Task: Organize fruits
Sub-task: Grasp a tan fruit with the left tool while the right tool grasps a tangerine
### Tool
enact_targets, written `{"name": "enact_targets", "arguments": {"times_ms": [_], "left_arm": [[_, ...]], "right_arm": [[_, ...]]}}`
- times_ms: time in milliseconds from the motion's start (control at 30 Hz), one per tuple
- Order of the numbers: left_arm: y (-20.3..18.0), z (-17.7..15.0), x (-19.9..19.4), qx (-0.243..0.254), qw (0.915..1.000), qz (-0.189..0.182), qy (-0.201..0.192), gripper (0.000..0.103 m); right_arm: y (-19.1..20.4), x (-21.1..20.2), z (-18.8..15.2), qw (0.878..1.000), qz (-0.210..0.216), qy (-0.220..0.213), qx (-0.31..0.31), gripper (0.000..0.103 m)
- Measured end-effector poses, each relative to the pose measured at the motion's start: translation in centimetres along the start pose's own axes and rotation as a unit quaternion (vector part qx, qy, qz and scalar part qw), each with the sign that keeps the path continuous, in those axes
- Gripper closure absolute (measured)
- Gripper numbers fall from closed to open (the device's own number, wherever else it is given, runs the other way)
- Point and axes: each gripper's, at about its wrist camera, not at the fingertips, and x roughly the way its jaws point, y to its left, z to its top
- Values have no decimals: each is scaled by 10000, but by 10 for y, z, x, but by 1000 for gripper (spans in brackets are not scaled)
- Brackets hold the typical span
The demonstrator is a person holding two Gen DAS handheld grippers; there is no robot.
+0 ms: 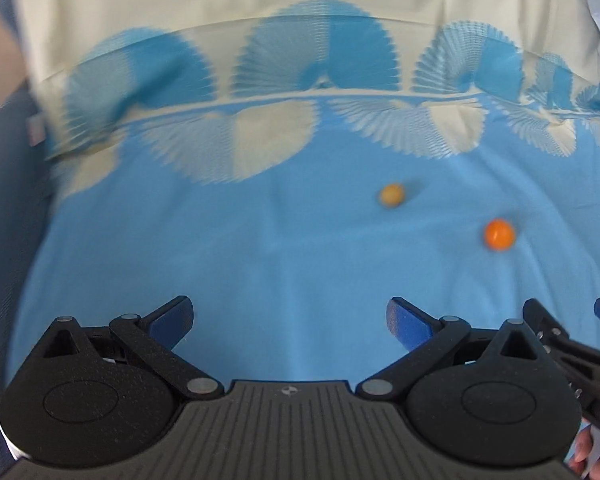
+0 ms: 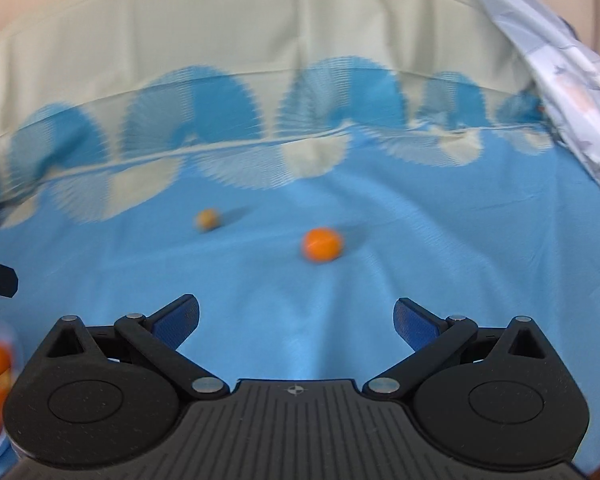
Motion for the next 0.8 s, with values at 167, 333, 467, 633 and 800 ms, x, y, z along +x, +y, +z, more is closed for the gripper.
{"name": "enact_targets", "arguments": {"times_ms": [167,333,467,633,800], "left_arm": [[-46,48,76,274,9993,-197,-169,0],[-72,76,149,248,9986,-458,51,0],[-76,68,184,353,9981,-504,70,0],[-73,61,183,363,9978,-535,-148,0],[-74,63,181,376,9977,-538,-149,0]], "right_arm": [[-16,71,16,9997,-198,82,140,1],[-14,134,22,9996,-201,219,-37,1],[-7,157,4,9988,-305,-3,-383,1],[-11,157,4,9993,-243,29,-285,0],[-11,157,4,9993,-247,25,-285,1]]}}
